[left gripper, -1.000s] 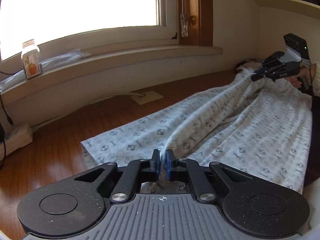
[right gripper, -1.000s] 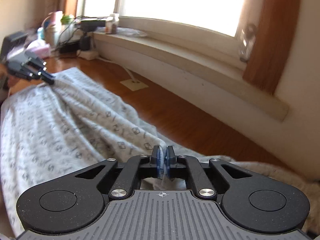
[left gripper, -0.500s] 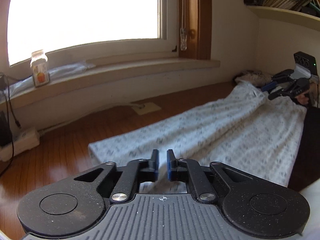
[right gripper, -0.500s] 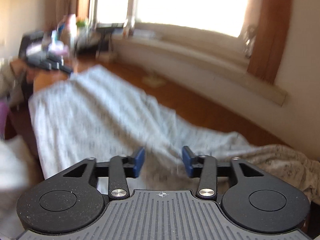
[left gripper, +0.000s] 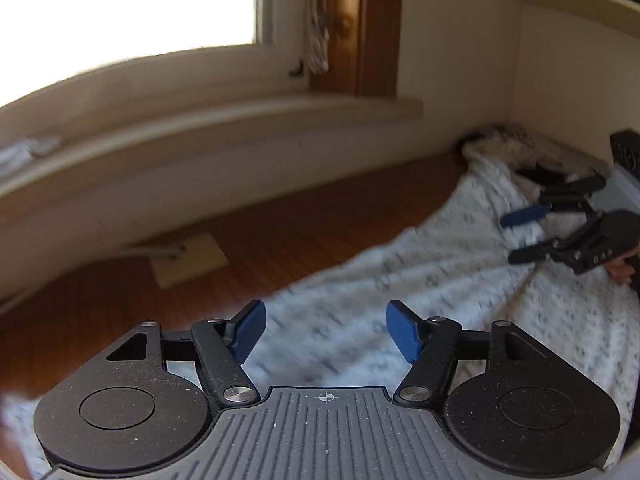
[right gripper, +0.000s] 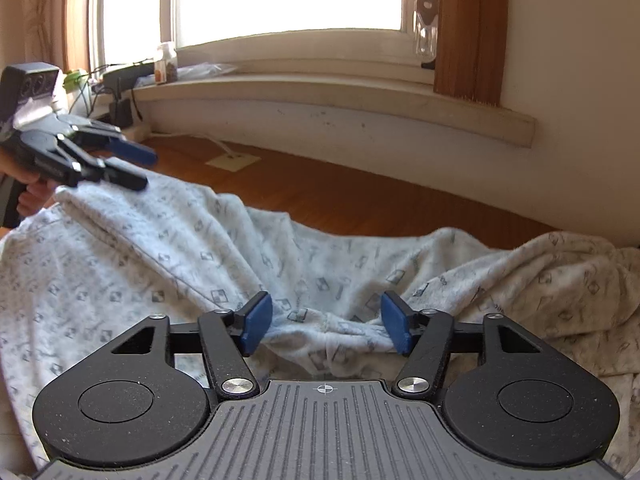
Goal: Fold clothes
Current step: 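Open the left tool and release the sheet onto the bed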
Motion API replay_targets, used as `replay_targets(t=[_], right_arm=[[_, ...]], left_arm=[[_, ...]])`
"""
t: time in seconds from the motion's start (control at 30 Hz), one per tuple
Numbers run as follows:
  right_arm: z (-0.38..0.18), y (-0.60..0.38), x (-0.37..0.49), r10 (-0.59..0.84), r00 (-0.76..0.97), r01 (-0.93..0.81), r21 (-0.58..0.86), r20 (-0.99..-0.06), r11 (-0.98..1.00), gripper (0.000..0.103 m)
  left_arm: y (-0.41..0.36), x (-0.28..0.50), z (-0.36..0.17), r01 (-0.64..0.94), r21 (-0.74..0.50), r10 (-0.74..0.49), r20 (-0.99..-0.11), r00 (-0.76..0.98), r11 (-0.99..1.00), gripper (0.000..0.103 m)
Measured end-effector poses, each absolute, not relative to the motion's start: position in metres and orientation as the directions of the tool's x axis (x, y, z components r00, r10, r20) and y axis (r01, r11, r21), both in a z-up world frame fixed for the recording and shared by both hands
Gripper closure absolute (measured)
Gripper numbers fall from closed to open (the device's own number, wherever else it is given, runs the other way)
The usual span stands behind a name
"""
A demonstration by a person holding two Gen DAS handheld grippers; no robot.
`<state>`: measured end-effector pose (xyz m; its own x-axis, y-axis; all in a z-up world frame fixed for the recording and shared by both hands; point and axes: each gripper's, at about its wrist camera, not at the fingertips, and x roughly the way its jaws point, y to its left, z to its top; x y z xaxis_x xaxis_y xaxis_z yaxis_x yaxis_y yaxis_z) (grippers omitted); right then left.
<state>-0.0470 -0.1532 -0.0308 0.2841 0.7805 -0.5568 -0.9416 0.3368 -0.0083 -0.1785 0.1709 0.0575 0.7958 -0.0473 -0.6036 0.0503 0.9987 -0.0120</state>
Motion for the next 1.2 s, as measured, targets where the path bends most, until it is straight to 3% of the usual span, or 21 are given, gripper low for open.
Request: replay_targets(t=[0.13, 0.8, 1.2], right_arm=[[-0.036, -0.146, -0.049, 0.764, 0.3, -0.94, -0.043, -0.571, 0.337, 0.038], [-0.039, -0.074, -0.037, 0.745, 0.319, -0.927, -0.031, -0.586, 0.373, 0.032], [-0.039, -0.06, -0.047, 0.751, 0.313, -0.93, -0.027, -0.581, 0.366, 0.031]], left_arm=[[0.171, -0.184, 0.036, 0.06, -0.022, -0.06, -0.624, 0.779, 0.998, 0.03], [0.238, -0.177, 0.033, 0.067, -0.02, -0.065, -0.641, 0.765, 0.998, 0.027], [0.242, -0.172, 0.045, -0.002, 0.037, 0.026, -0.667, 0.745, 0.999, 0.019]])
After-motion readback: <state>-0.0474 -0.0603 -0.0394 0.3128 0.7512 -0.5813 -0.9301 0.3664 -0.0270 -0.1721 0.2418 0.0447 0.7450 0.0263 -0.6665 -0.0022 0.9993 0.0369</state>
